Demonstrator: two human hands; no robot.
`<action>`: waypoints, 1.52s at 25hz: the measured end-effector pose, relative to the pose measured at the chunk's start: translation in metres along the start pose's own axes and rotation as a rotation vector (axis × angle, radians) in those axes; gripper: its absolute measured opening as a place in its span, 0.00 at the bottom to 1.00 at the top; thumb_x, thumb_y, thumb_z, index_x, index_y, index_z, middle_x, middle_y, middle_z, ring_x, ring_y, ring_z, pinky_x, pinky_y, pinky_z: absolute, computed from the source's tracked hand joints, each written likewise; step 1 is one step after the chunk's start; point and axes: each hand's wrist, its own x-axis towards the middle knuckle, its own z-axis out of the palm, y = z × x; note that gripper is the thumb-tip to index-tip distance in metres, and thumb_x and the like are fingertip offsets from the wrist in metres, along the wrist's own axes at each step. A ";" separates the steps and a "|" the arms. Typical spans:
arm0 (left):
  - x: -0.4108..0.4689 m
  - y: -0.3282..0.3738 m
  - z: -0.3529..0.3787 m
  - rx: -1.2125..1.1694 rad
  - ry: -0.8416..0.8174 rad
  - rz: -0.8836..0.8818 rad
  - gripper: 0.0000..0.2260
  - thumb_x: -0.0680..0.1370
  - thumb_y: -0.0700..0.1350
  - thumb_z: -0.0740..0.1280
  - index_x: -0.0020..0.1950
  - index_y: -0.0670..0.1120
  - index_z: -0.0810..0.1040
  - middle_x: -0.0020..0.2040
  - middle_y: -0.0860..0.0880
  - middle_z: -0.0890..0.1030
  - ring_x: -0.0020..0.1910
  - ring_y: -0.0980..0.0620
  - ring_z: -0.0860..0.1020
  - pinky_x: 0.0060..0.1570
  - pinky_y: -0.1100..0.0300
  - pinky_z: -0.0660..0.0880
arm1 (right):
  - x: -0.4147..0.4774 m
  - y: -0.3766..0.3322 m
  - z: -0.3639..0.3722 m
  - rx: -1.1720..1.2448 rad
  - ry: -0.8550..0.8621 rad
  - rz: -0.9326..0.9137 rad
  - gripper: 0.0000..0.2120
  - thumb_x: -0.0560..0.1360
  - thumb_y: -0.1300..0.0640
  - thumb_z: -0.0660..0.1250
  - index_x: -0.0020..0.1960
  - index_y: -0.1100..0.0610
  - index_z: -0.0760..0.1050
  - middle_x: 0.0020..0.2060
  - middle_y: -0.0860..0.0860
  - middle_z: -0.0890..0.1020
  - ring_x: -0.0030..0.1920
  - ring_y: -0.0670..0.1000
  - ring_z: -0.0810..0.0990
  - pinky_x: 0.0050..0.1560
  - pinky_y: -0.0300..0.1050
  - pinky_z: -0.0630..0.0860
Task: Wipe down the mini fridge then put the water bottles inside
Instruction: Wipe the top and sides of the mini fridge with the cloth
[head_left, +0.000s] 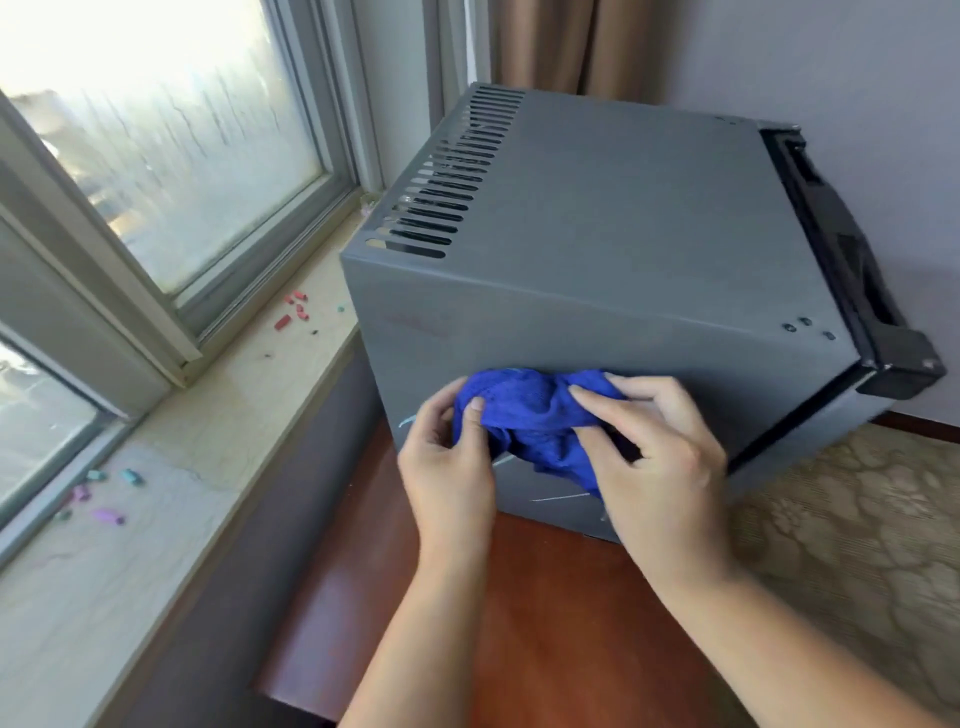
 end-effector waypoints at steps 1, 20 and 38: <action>0.015 0.009 -0.013 -0.029 0.055 0.031 0.07 0.81 0.39 0.70 0.57 0.47 0.85 0.47 0.48 0.89 0.45 0.54 0.86 0.42 0.58 0.84 | 0.005 -0.013 0.018 0.032 -0.028 -0.032 0.14 0.71 0.71 0.76 0.55 0.61 0.87 0.53 0.57 0.83 0.49 0.46 0.83 0.59 0.33 0.76; -0.027 -0.061 0.004 -0.105 -0.194 -0.384 0.11 0.82 0.37 0.68 0.58 0.51 0.84 0.50 0.46 0.89 0.44 0.52 0.85 0.41 0.56 0.82 | -0.045 0.065 -0.005 -0.077 -0.191 0.012 0.15 0.78 0.66 0.67 0.60 0.54 0.86 0.64 0.48 0.80 0.54 0.46 0.82 0.62 0.40 0.76; -0.027 -0.058 0.015 -0.489 -0.061 -0.826 0.07 0.79 0.32 0.68 0.50 0.37 0.86 0.47 0.40 0.88 0.41 0.49 0.88 0.40 0.58 0.84 | -0.059 0.066 0.021 1.117 0.174 1.604 0.18 0.80 0.65 0.68 0.70 0.64 0.76 0.50 0.57 0.88 0.42 0.50 0.88 0.32 0.42 0.84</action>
